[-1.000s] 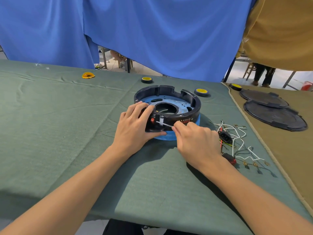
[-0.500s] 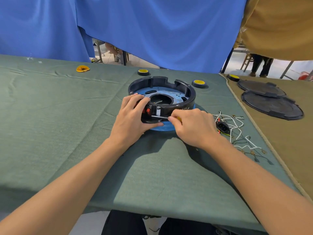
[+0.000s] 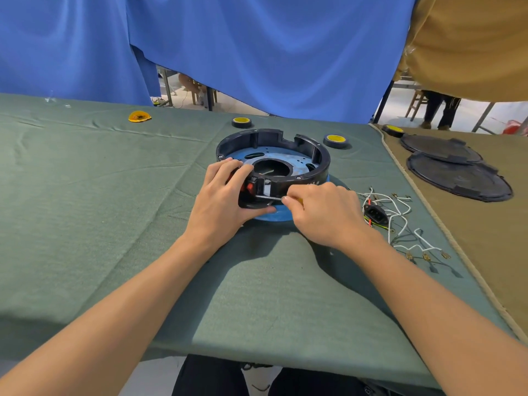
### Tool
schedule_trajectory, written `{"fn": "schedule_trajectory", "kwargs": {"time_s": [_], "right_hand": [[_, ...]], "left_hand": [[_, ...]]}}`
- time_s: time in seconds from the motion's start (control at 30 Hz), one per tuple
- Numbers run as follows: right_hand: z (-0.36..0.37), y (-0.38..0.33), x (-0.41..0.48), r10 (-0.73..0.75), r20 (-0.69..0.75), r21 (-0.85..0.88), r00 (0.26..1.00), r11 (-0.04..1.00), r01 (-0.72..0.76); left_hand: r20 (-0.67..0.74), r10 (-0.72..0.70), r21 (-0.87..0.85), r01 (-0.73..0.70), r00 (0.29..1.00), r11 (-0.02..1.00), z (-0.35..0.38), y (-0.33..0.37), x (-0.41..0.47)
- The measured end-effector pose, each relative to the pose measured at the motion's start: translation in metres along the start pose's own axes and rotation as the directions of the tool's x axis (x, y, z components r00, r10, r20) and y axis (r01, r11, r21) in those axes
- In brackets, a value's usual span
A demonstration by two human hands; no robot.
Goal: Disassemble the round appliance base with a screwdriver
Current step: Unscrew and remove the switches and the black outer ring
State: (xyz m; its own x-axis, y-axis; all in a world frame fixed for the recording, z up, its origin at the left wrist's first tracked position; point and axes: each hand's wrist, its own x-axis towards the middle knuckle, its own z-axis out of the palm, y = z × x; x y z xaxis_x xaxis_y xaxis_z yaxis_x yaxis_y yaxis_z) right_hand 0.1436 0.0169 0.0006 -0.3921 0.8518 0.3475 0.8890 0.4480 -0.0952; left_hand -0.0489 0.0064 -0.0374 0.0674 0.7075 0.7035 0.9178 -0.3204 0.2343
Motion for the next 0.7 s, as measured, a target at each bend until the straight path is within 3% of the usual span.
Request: {"fn": "schedule_trajectory", "kwargs": {"time_s": [0.1,0.2,0.4,0.5,0.6,0.7], "right_hand": [[0.000,0.005,0.006,0.021,0.180,0.221,0.983,0.973,-0.061],[0.003,0.005,0.006,0.042,0.222,0.344,0.974,0.931,-0.118],[0.004,-0.004,-0.010,0.037,0.072,0.215,0.997,0.975,-0.052],[-0.002,-0.002,-0.011,0.012,0.070,0.180,0.997,0.983,-0.024],[-0.011,0.006,-0.008,0.070,0.077,0.331,0.995,0.939,-0.092],[-0.012,-0.001,-0.003,0.133,-0.022,0.473,0.991,0.875,-0.107]], "left_hand": [[0.000,0.002,0.002,-0.002,1.000,1.000,-0.001,0.000,0.000],[-0.004,-0.001,-0.003,0.001,1.000,1.000,-0.001,0.001,0.000],[0.008,-0.009,0.017,0.009,1.000,1.000,-0.002,0.001,0.000],[0.007,-0.012,0.026,0.011,1.000,1.000,-0.002,0.002,0.000],[-0.001,-0.045,-0.018,0.045,0.999,0.999,-0.003,0.001,0.000],[0.010,-0.061,-0.057,0.062,0.998,0.996,-0.004,-0.002,0.000]]}}
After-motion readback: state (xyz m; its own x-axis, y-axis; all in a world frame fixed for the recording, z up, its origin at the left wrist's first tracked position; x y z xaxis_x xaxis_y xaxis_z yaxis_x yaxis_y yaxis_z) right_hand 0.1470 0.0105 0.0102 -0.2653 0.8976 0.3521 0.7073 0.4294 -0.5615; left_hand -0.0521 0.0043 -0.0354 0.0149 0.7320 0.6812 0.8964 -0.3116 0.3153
